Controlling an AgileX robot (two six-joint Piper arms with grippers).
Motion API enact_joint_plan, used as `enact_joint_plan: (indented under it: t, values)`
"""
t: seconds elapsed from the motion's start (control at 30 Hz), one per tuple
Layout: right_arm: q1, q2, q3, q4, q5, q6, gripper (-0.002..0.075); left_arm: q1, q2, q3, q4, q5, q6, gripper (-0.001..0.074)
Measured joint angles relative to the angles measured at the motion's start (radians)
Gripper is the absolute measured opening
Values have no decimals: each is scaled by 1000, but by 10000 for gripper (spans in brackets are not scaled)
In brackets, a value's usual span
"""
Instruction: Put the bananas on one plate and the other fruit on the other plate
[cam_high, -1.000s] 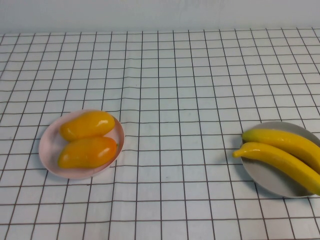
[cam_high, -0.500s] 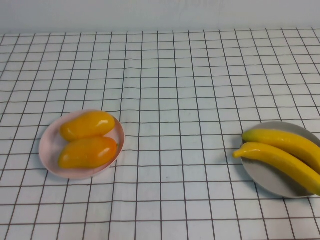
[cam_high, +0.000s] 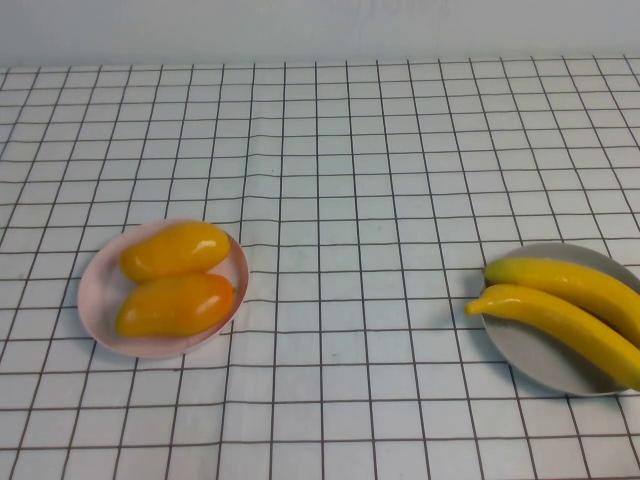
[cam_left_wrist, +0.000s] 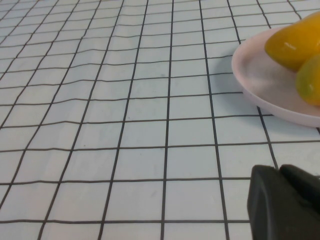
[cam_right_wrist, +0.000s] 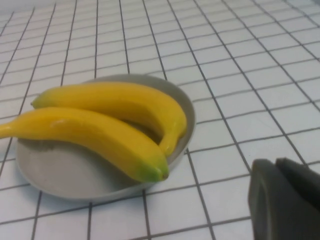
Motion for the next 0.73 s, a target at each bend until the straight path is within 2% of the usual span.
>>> enact_joint_plan:
  t: [0.73]
  values:
    - [0, 0, 2, 21, 26, 0, -15, 0, 0, 0, 0, 0, 2, -4]
